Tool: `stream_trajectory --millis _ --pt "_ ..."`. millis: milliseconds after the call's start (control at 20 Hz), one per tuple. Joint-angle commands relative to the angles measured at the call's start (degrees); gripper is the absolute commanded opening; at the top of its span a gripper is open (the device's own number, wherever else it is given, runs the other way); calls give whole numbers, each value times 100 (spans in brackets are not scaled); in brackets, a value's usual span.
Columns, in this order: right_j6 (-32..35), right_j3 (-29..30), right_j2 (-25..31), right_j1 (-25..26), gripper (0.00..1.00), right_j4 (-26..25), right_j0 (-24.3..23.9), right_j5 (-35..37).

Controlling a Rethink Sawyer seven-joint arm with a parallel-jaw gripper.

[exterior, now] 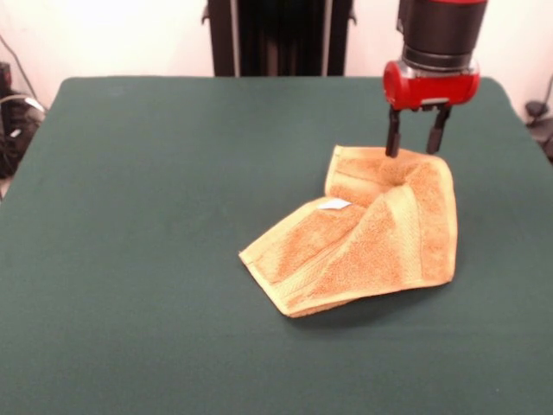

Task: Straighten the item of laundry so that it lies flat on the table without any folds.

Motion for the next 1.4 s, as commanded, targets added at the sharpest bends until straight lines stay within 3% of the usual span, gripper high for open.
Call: stream_trajectory --millis 50,1400 --pt "1192 -87 190 362 100 314 271 516" --pt "1037 -379 46 779 100 159 188 116"
